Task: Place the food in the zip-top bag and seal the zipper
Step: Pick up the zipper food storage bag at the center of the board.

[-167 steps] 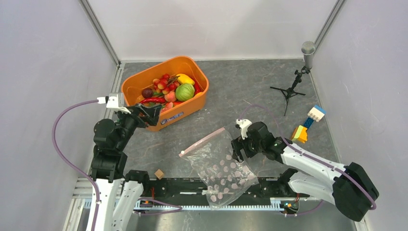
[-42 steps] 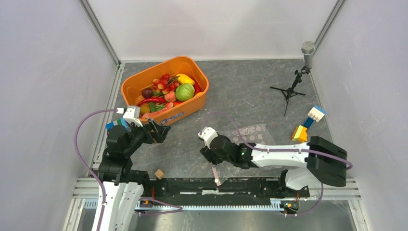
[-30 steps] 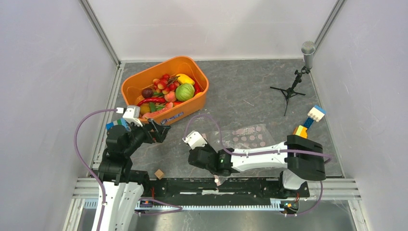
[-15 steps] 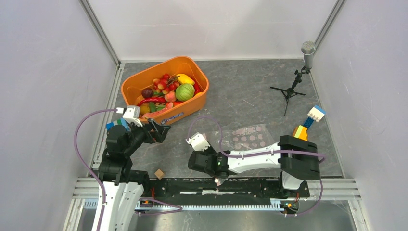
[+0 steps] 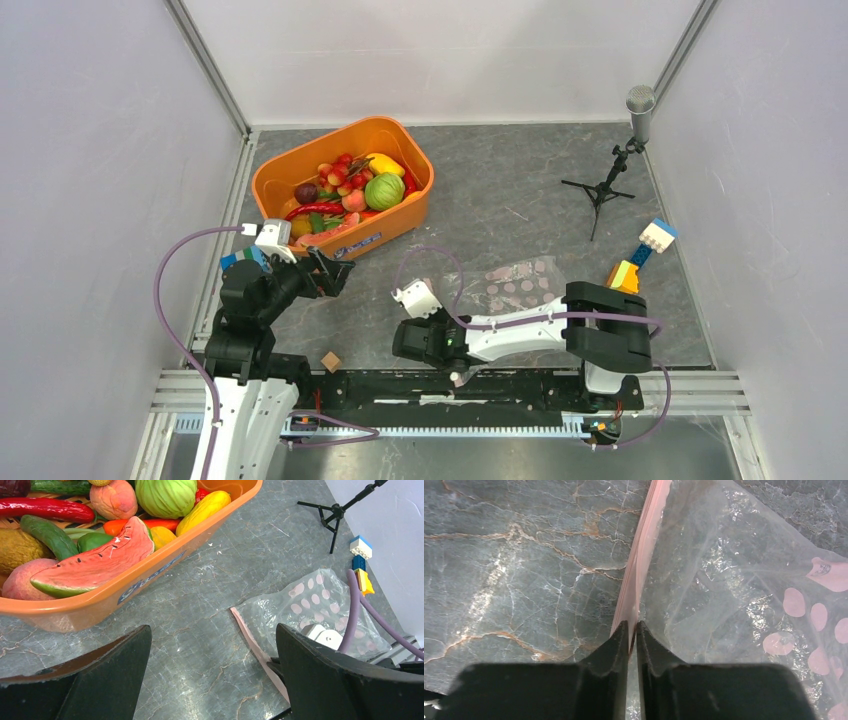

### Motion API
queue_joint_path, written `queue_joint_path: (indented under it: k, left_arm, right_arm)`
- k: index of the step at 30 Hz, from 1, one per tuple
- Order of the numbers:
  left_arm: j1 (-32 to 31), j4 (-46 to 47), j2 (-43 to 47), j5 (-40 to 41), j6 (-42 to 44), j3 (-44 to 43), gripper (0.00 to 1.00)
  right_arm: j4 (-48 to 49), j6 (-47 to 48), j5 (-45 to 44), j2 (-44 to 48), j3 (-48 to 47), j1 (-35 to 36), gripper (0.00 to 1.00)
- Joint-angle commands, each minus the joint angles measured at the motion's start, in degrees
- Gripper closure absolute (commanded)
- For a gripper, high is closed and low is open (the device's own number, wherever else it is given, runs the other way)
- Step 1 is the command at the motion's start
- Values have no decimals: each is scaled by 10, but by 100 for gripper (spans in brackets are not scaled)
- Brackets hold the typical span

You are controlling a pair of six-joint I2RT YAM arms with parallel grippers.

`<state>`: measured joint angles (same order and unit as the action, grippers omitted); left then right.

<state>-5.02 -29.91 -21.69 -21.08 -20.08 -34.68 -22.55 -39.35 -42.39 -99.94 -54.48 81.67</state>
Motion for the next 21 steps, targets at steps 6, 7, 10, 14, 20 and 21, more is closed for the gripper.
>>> queue_joint_path:
  k: [6,7,10,14,20,21]
  left_arm:
    - [1,20,3,-8,-10,-2,0]
    - [1,21,3,-10,-14,-3,0]
    - [1,31,7,-22,-50,-7,0]
    - [1,41,16,-99,-41,-4,0]
    - [-4,156,-20,-251,-146,26,4]
    - [-11,158,-22,-252,-146,23,4]
  right_arm:
    - [-4,-21,-37,31,13,3,100]
    - [2,-16,-36,44,16,3,100]
    - [39,-2,-33,101,43,2,100]
    - [112,5,-8,199,96,-11,100]
    - [206,-6,63,347,193,-74,100]
    - [216,-8,72,365,204,-85,100]
